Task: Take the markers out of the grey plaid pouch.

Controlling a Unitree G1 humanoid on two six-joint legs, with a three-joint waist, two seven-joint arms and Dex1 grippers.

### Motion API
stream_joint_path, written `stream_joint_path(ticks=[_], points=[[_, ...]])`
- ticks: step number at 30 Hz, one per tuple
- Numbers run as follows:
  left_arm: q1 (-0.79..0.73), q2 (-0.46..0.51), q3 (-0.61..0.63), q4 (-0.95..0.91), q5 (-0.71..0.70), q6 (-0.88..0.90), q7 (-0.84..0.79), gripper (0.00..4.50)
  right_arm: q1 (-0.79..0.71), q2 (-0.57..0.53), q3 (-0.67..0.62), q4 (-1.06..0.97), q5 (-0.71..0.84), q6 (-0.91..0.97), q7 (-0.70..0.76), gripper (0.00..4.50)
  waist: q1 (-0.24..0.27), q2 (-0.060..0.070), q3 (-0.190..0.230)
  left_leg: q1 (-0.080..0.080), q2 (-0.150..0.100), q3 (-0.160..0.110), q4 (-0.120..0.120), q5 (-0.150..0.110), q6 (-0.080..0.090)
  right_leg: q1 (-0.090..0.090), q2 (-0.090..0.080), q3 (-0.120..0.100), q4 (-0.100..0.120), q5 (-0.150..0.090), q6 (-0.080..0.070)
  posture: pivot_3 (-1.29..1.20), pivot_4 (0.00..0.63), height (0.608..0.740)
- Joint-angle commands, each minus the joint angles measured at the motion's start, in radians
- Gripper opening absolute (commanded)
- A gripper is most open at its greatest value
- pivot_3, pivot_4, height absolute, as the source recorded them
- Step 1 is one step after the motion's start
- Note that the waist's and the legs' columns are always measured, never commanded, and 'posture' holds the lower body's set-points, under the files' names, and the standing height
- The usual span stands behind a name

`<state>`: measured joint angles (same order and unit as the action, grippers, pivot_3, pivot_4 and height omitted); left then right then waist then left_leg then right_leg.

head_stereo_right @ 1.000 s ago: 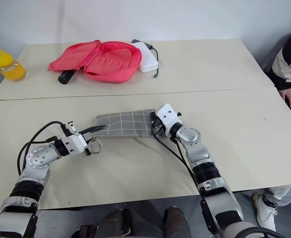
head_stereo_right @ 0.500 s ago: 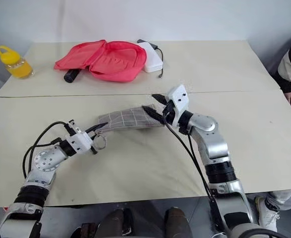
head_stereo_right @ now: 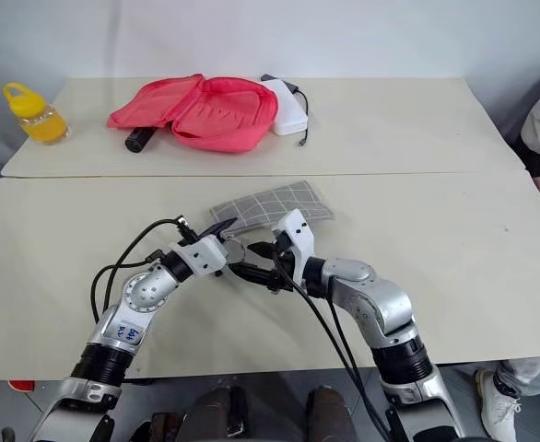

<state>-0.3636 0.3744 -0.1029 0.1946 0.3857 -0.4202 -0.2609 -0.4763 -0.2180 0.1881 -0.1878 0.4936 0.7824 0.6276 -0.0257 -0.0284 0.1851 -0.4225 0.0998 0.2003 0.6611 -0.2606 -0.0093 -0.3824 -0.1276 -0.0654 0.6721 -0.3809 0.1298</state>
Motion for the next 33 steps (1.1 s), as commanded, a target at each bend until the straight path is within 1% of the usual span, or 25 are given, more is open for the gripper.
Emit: stream_joint_path(ticks=[1,2,3,10,11,15,17,24,29,33], points=[[0.028,0.002,-0.035,-0.038,0.001,0.016,-0.014,0.00,-0.019,0.029,-0.019,0.001,-0.005,-0.037,-0.026,3.28,-0.001,0.000,0.000,0.000,0.000,0.000,0.000,0.000,0.000,0.000,0.000,0.000,0.000,0.000,0.000,0.00,0.150,0.740],[0.029,0.001,-0.035,-0.045,-0.001,0.022,-0.014,0.00,-0.019,0.031,-0.015,0.006,-0.011,-0.042,-0.026,2.91,-0.001,0.000,0.000,0.000,0.000,0.000,-0.001,0.000,0.000,0.000,0.000,0.000,0.000,0.000,0.000,0.00,0.150,0.740],[0.030,-0.001,-0.035,-0.050,-0.002,0.029,-0.013,0.00,-0.018,0.032,-0.016,0.009,-0.010,-0.044,-0.024,2.78,-0.001,0.000,0.000,0.000,0.000,0.000,-0.001,0.000,0.000,0.000,0.000,0.000,0.000,0.000,0.000,0.00,0.150,0.740],[0.046,0.000,-0.036,-0.083,-0.015,0.055,-0.017,0.00,-0.024,0.012,-0.030,0.029,-0.014,-0.062,0.002,0.28,-0.001,0.000,0.000,0.000,0.000,0.000,-0.001,0.000,0.000,0.000,0.000,0.000,-0.001,0.000,0.000,0.00,0.150,0.740],[0.051,0.003,-0.035,-0.093,-0.036,0.057,-0.035,0.00,-0.025,-0.001,-0.035,0.034,-0.019,-0.071,0.009,0.03,-0.001,0.000,0.000,0.000,0.000,0.000,-0.001,0.000,0.000,0.000,0.000,0.000,-0.001,0.000,0.000,0.00,0.150,0.740],[0.072,0.032,-0.016,-0.129,-0.123,0.065,-0.106,0.00,-0.042,-0.079,-0.086,0.091,-0.042,-0.117,0.039,0.03,-0.002,0.000,0.000,0.000,0.000,0.000,-0.001,0.000,0.000,0.000,0.000,0.000,-0.002,0.000,0.000,0.00,0.150,0.740],[0.081,0.058,0.009,-0.140,-0.159,0.067,-0.128,0.00,-0.057,-0.138,-0.117,0.138,-0.063,-0.154,0.062,0.03,-0.002,0.000,0.000,0.000,0.000,0.000,-0.001,0.000,0.000,0.000,0.000,0.000,-0.002,0.000,0.000,0.00,0.150,0.740],[0.097,0.129,0.081,-0.120,-0.277,0.040,-0.181,0.00,-0.114,-0.306,-0.187,0.360,-0.149,-0.314,0.123,0.03,-0.007,0.000,0.000,0.000,0.001,0.001,-0.002,0.000,0.000,-0.003,0.000,0.001,-0.001,0.000,0.000,0.00,0.150,0.740],[0.113,0.140,0.092,-0.123,-0.336,0.050,-0.225,0.00,-0.120,-0.318,-0.182,0.405,-0.184,-0.383,0.133,0.03,-0.006,0.000,0.000,0.000,0.001,0.002,-0.004,0.000,0.000,-0.003,0.000,0.001,-0.002,0.000,0.000,0.00,0.150,0.740],[0.117,0.136,0.099,-0.125,-0.333,0.063,-0.210,0.00,-0.109,-0.312,-0.178,0.410,-0.194,-0.403,0.143,0.03,-0.005,0.000,0.000,0.000,0.001,0.002,-0.004,0.000,0.000,-0.004,0.000,0.002,-0.002,0.000,0.000,0.00,0.150,0.740]])
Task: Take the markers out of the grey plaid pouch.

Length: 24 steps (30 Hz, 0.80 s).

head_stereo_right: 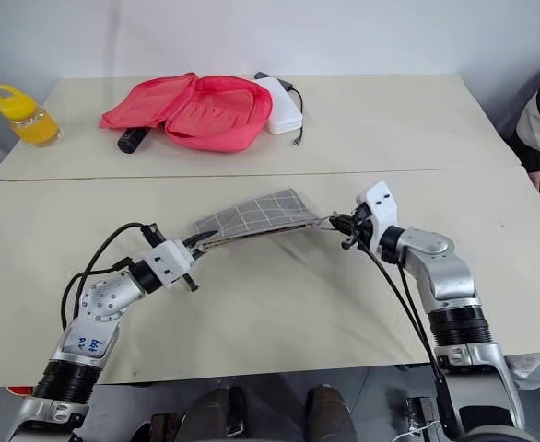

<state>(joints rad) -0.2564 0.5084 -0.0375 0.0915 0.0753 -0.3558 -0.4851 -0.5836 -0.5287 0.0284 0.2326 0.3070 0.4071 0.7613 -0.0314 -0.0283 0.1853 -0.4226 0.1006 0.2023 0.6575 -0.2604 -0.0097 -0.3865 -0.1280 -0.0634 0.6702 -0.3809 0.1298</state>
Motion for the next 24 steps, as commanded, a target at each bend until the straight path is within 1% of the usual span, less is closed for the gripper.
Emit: stream_joint_path(ticks=[1,3,6,9,10,11,14,15,17,21,22,24], points=[[0.009,0.002,0.032,-0.022,-0.021,-0.002,0.014,0.00,0.001,0.000,-0.020,-0.020,-0.003,-0.027,0.015,0.03,0.001,0.000,0.000,0.000,0.000,0.000,0.000,0.000,0.000,0.000,0.000,0.000,0.000,0.000,0.000,0.00,0.150,0.740],[0.008,-0.001,0.030,-0.024,-0.033,0.004,0.006,0.00,0.008,-0.002,-0.029,-0.040,0.010,-0.015,0.027,0.03,0.000,0.000,0.000,0.000,0.000,0.000,0.000,0.000,0.000,0.000,0.000,0.000,0.000,0.000,0.000,0.00,0.150,0.740],[0.008,-0.003,0.030,-0.023,-0.048,0.015,-0.001,0.00,0.025,-0.036,-0.032,-0.076,0.027,0.006,0.079,0.64,0.001,0.000,0.000,0.000,0.000,0.000,0.000,0.000,0.000,0.000,0.000,0.000,0.000,0.000,0.000,0.00,0.150,0.740],[0.010,-0.003,0.030,-0.024,-0.058,0.020,-0.008,0.00,0.042,-0.076,-0.046,-0.119,0.045,0.030,0.123,1.58,0.003,0.000,0.000,0.000,0.000,0.000,0.000,0.000,0.000,0.000,0.000,0.000,0.000,0.000,0.000,0.00,0.150,0.740],[0.012,-0.006,0.032,-0.025,-0.066,0.028,-0.011,0.00,0.055,-0.108,-0.056,-0.156,0.070,0.046,0.165,2.05,0.003,0.000,0.000,0.000,0.000,0.000,0.000,0.000,0.000,0.000,0.000,0.000,0.000,0.000,0.000,0.00,0.150,0.740],[0.014,-0.010,0.034,-0.026,-0.073,0.033,-0.011,0.00,0.067,-0.136,-0.064,-0.192,0.091,0.061,0.198,2.32,0.004,0.000,0.000,0.000,0.000,0.000,0.000,0.000,0.000,0.000,0.000,0.000,0.000,0.000,0.000,0.00,0.150,0.740],[0.017,-0.014,0.036,-0.024,-0.092,0.042,-0.025,0.00,0.079,-0.196,-0.083,-0.265,0.116,0.069,0.244,3.38,0.003,0.000,0.000,0.000,0.000,0.000,0.000,0.000,0.000,0.000,0.000,0.000,0.000,0.000,0.000,0.00,0.150,0.740],[0.018,-0.019,0.038,-0.026,-0.104,0.052,-0.028,0.00,0.069,-0.202,-0.092,-0.277,0.117,0.062,0.240,3.38,0.002,0.000,0.000,0.000,0.000,0.000,0.000,0.000,0.000,0.000,0.000,0.000,-0.001,0.000,0.000,0.00,0.150,0.740],[0.015,-0.031,0.044,-0.028,-0.119,0.076,-0.023,0.00,0.032,-0.176,-0.103,-0.320,0.133,0.049,0.213,3.38,-0.002,0.000,0.000,0.000,0.000,0.000,0.001,0.000,0.000,0.000,0.000,0.000,0.000,0.000,0.000,0.00,0.150,0.740],[-0.002,-0.061,0.049,-0.043,-0.178,0.154,-0.036,0.00,0.028,-0.085,0.002,-0.454,0.084,-0.025,0.187,3.38,-0.003,0.000,0.000,0.000,0.001,0.000,0.001,0.000,0.000,-0.001,0.000,0.000,0.002,0.000,0.000,0.00,0.150,0.740],[-0.005,-0.061,0.043,-0.049,-0.179,0.164,-0.044,0.00,0.033,-0.041,0.027,-0.469,0.081,-0.024,0.159,3.21,-0.001,0.000,0.000,0.000,0.001,0.000,0.001,0.000,0.000,-0.001,0.000,0.000,0.002,0.000,0.000,0.00,0.150,0.740],[-0.009,-0.064,0.036,-0.062,-0.180,0.177,-0.053,0.00,0.047,0.004,0.089,-0.467,0.006,-0.085,0.121,2.75,0.002,0.000,0.000,0.000,0.001,0.000,0.002,0.000,0.000,-0.001,0.000,0.000,0.002,0.000,0.000,0.00,0.150,0.740]])
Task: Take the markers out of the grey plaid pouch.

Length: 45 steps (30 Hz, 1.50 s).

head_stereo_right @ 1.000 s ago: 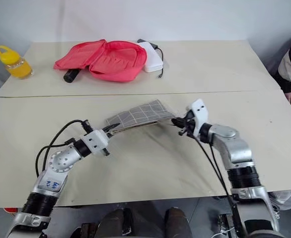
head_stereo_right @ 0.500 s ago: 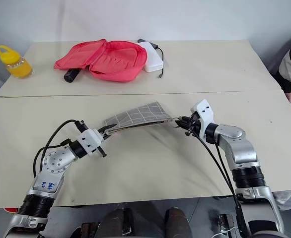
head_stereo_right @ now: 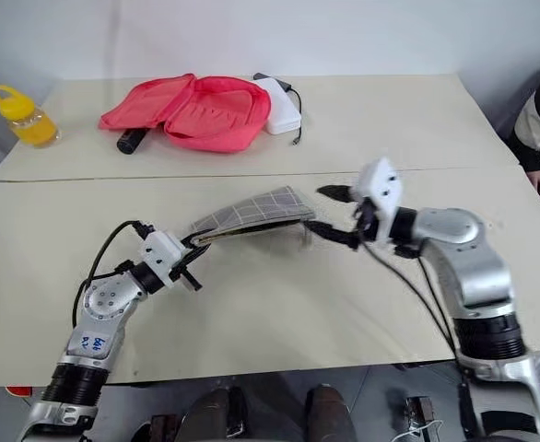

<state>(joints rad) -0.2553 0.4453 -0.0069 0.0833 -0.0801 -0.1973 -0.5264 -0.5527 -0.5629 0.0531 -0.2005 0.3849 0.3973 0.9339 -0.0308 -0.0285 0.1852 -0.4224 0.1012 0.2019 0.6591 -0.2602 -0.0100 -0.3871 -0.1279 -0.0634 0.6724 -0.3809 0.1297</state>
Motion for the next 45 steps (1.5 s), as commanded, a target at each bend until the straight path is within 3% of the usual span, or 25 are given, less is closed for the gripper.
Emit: stream_joint_path(ticks=[1,8,25,31,34,45], points=[[-0.011,-0.003,0.005,-0.061,-0.024,0.024,-0.013,0.00,0.020,0.047,0.086,-0.019,-0.111,-0.116,-0.060,2.41,0.002,0.000,0.000,0.000,0.000,0.000,0.000,0.000,0.000,0.000,0.000,0.000,0.000,0.000,0.000,0.00,0.150,0.740],[-0.013,-0.008,0.007,-0.102,-0.020,0.060,-0.012,0.00,0.031,0.075,0.150,0.089,-0.240,-0.294,-0.088,0.04,0.004,0.000,0.000,-0.001,-0.001,0.000,0.001,0.000,0.001,0.000,-0.001,-0.001,-0.001,0.000,0.000,0.00,0.150,0.740],[-0.014,-0.002,-0.036,-0.137,0.026,0.057,-0.032,0.00,-0.002,0.130,0.180,0.227,-0.372,-0.382,-0.141,0.04,0.000,0.000,0.000,-0.001,0.000,0.000,0.002,0.000,0.000,-0.001,0.000,0.000,0.001,0.000,0.000,0.00,0.150,0.740],[-0.033,-0.019,-0.065,-0.166,0.004,0.104,-0.059,0.00,-0.062,0.120,0.219,0.274,-0.509,-0.480,-0.197,0.04,0.000,0.000,0.000,-0.001,-0.001,0.000,0.002,0.000,0.000,-0.001,-0.001,0.000,0.002,0.000,0.000,0.00,0.150,0.740],[-0.044,-0.024,-0.068,-0.195,-0.006,0.137,-0.066,0.00,-0.078,0.119,0.228,0.279,-0.551,-0.506,-0.216,0.62,0.000,0.000,0.000,-0.001,-0.001,0.001,0.002,0.000,0.000,-0.001,-0.001,0.000,0.002,0.000,0.000,0.00,0.150,0.740],[-0.057,-0.049,-0.054,-0.253,-0.130,0.293,-0.133,0.00,-0.093,0.066,0.265,0.290,-0.643,-0.566,-0.180,4.46,-0.001,0.000,0.000,-0.001,0.000,0.001,0.002,0.000,0.000,-0.002,0.000,0.001,0.002,0.000,0.000,0.00,0.150,0.740]])
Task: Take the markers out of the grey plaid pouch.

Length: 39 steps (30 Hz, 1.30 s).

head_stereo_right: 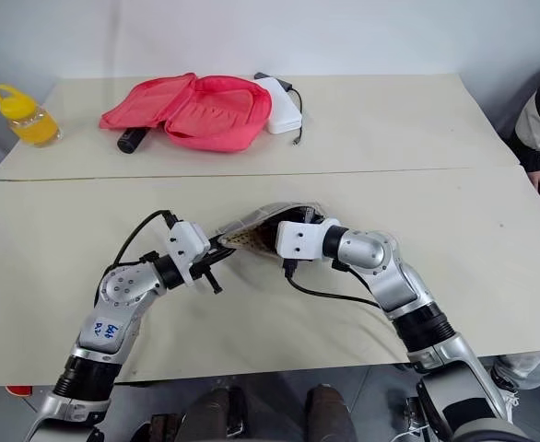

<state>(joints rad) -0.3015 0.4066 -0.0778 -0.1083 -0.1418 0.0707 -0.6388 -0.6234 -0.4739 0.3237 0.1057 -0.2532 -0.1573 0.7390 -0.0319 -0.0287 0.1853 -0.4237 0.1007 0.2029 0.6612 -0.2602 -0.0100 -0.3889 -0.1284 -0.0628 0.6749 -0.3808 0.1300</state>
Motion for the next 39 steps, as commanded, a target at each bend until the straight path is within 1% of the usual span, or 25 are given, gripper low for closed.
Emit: stream_joint_path(ticks=[1,7,9,11,12,14,15,21,24,26,28,33,36,38,39], points=[[-0.017,-0.015,0.021,-0.064,-0.088,0.048,-0.028,0.00,-0.026,-0.027,-0.002,-0.018,-0.005,-0.005,0.031,4.46,0.000,0.000,0.000,0.000,0.000,0.000,0.000,0.000,0.000,0.000,0.000,0.000,0.000,0.000,0.000,0.00,0.150,0.740],[-0.033,-0.020,0.056,-0.098,-0.247,0.258,-0.057,0.00,-0.065,-0.060,-0.012,-0.061,0.052,0.102,0.164,4.46,0.000,0.000,0.000,0.000,0.000,0.000,0.001,0.000,0.000,0.000,0.000,0.000,0.001,0.000,0.000,0.00,0.150,0.740],[-0.034,-0.019,0.072,-0.115,-0.306,0.346,-0.058,0.00,-0.084,-0.091,-0.016,-0.088,0.086,0.163,0.243,4.07,0.001,0.000,0.000,0.000,0.000,0.000,0.001,0.000,0.000,0.000,0.000,0.000,0.000,0.000,0.000,0.00,0.150,0.740],[-0.036,-0.017,0.084,-0.131,-0.358,0.422,-0.056,0.00,-0.100,-0.136,-0.013,-0.132,0.127,0.232,0.342,3.49,0.002,0.000,0.000,0.000,0.000,-0.001,0.001,0.000,0.000,0.001,0.000,0.000,0.000,0.000,0.000,0.00,0.150,0.740],[-0.042,-0.024,0.096,-0.137,-0.399,0.481,-0.044,0.00,-0.111,-0.165,-0.013,-0.166,0.158,0.276,0.401,3.12,0.003,0.000,0.000,0.000,0.000,-0.001,0.001,0.000,0.000,0.001,0.000,0.000,0.000,0.000,0.000,0.00,0.150,0.740],[-0.053,-0.030,0.110,-0.145,-0.469,0.591,-0.029,0.00,-0.143,-0.206,-0.013,-0.207,0.192,0.343,0.481,3.12,0.004,0.000,0.000,0.000,0.000,-0.001,0.001,0.000,0.000,0.001,0.000,0.000,0.000,0.000,0.000,0.00,0.150,0.740],[-0.056,-0.029,0.105,-0.150,-0.482,0.610,-0.037,0.00,-0.166,-0.218,-0.011,-0.212,0.200,0.357,0.506,3.12,0.003,0.000,0.000,0.000,0.000,-0.002,0.001,0.000,0.000,0.001,0.000,0.000,0.000,0.000,0.000,0.00,0.150,0.740],[-0.093,-0.060,0.139,-0.147,-0.647,0.854,0.015,0.00,-0.278,-0.240,0.045,-0.232,0.226,0.511,0.643,3.12,0.001,0.000,0.000,0.001,0.000,-0.002,0.001,0.000,0.000,0.001,0.001,0.000,0.001,0.000,0.000,0.00,0.150,0.740],[-0.099,-0.067,0.158,-0.154,-0.719,0.942,0.034,0.00,-0.300,-0.203,0.074,-0.199,0.204,0.510,0.626,3.12,0.001,0.000,0.000,0.001,0.000,-0.002,0.001,0.000,0.000,0.001,0.000,0.000,0.000,0.000,0.000,0.00,0.150,0.740],[-0.102,-0.071,0.167,-0.154,-0.728,0.962,0.061,0.00,-0.282,-0.224,0.116,-0.176,0.150,0.475,0.627,3.12,0.002,0.000,0.000,0.001,0.000,-0.002,0.001,0.000,0.000,0.001,0.000,0.000,0.000,0.000,0.000,0.00,0.150,0.740],[-0.087,-0.058,0.141,-0.153,-0.682,0.940,0.072,0.00,-0.256,-0.244,0.137,-0.149,0.124,0.455,0.631,3.12,0.002,0.000,0.000,0.001,0.000,-0.002,0.001,0.000,0.000,0.002,0.000,0.000,-0.001,0.000,0.000,0.00,0.150,0.740],[-0.062,-0.052,0.114,-0.163,-0.645,0.901,0.081,0.00,-0.239,-0.231,0.144,-0.093,0.097,0.391,0.594,3.12,-0.001,0.000,0.000,0.002,0.000,-0.002,0.002,0.000,0.000,0.004,0.001,0.000,-0.002,0.000,0.000,0.00,0.150,0.740],[-0.066,-0.057,0.114,-0.157,-0.637,0.883,0.090,0.00,-0.221,-0.226,0.152,-0.072,0.075,0.352,0.572,2.55,0.000,0.000,0.000,0.002,0.000,-0.003,0.002,0.000,0.000,0.005,0.001,0.000,-0.002,0.000,0.000,0.00,0.150,0.740],[-0.068,-0.058,0.113,-0.152,-0.636,0.882,0.091,0.00,-0.214,-0.218,0.157,-0.053,0.056,0.326,0.549,2.55,-0.001,0.000,0.000,0.003,0.000,-0.003,0.003,0.000,0.000,0.006,0.001,0.000,-0.002,0.000,0.000,0.00,0.150,0.740],[-0.068,-0.059,0.112,-0.149,-0.635,0.880,0.091,0.00,-0.210,-0.216,0.162,-0.040,0.041,0.307,0.537,2.30,-0.002,0.000,0.000,0.003,0.000,-0.003,0.003,0.000,0.000,0.006,0.001,0.000,-0.002,0.000,0.000,0.00,0.150,0.740]])
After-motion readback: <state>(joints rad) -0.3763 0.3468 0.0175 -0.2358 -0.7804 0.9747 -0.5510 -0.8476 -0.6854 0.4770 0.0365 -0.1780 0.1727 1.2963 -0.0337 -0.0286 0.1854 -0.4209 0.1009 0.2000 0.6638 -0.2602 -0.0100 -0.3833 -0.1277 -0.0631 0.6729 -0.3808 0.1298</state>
